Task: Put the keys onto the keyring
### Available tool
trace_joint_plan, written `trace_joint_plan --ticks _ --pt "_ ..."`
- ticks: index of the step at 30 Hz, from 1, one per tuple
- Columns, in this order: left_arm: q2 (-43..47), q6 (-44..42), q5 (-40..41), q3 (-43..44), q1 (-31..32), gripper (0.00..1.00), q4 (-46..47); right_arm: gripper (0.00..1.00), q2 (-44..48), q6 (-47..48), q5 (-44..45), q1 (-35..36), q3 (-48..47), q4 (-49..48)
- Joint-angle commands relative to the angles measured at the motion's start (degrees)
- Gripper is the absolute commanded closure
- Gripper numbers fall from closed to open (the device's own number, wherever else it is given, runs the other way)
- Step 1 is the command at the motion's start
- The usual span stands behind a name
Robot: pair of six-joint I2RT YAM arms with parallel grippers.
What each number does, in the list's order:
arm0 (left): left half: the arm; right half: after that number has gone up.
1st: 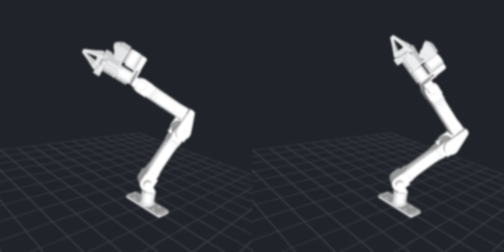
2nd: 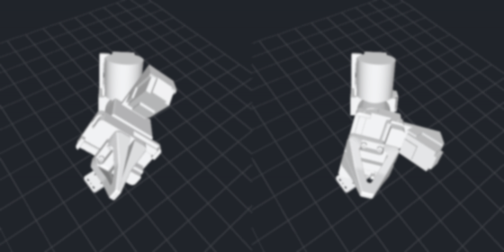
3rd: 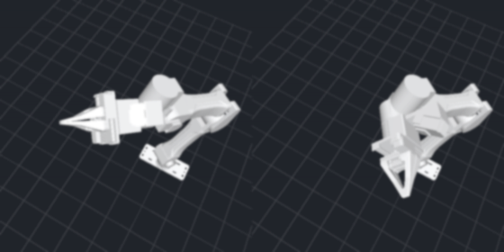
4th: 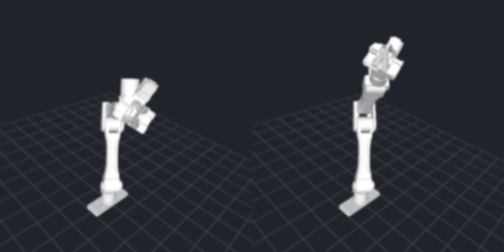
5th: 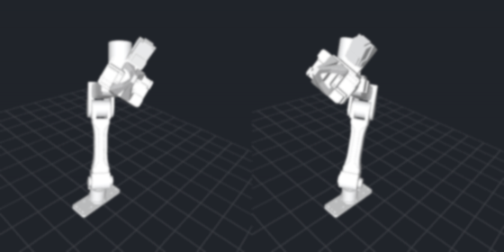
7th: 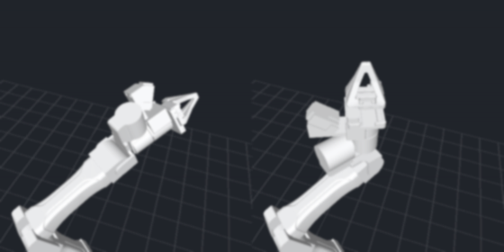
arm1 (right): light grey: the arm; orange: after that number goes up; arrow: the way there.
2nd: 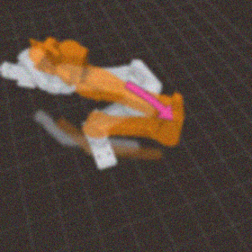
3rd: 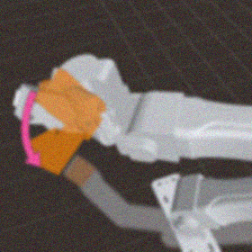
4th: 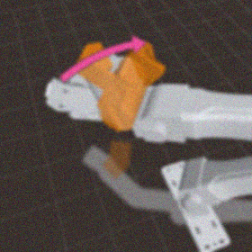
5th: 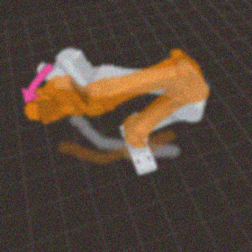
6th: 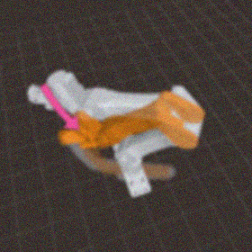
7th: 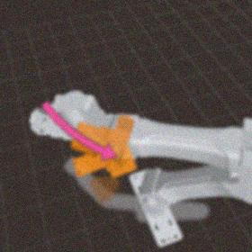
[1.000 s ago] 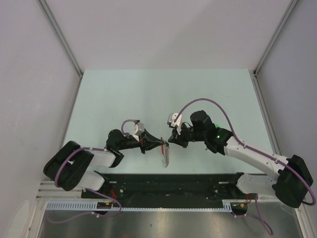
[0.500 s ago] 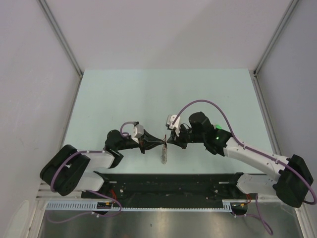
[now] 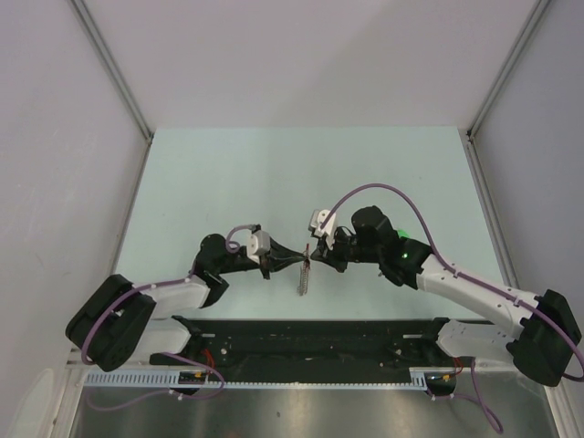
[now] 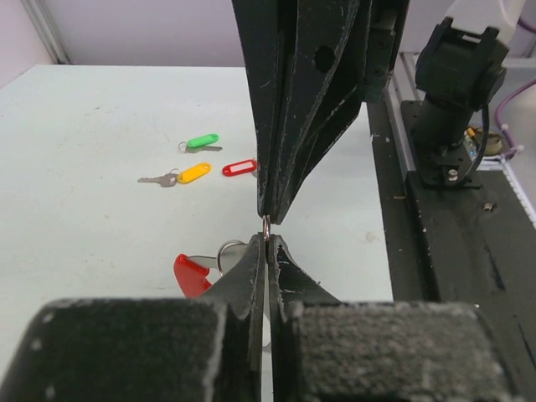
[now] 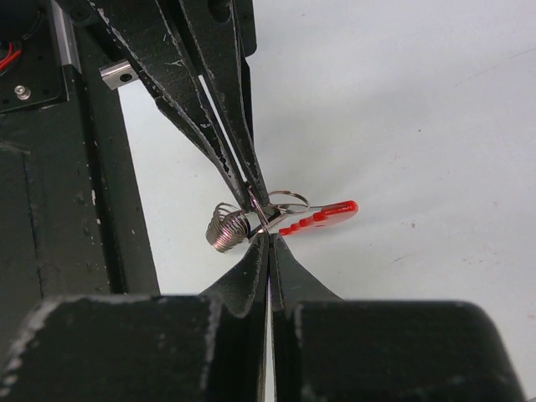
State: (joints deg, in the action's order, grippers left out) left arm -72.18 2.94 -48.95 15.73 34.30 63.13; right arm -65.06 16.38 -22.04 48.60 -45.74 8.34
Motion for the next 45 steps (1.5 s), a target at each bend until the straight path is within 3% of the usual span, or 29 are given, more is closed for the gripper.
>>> trace_joint_plan --ticks 1,45 --pt "1.43 -4.26 -0.01 2.99 1.12 1.0 -1.96 1.0 1.43 0.76 0.77 0.36 -2.16 -1.66" --pt "1.43 -8.65 -1.32 6.6 1.55 1.0 -13.47 1.0 2.22 2.78 4.2 0.44 -4.01 2.03"
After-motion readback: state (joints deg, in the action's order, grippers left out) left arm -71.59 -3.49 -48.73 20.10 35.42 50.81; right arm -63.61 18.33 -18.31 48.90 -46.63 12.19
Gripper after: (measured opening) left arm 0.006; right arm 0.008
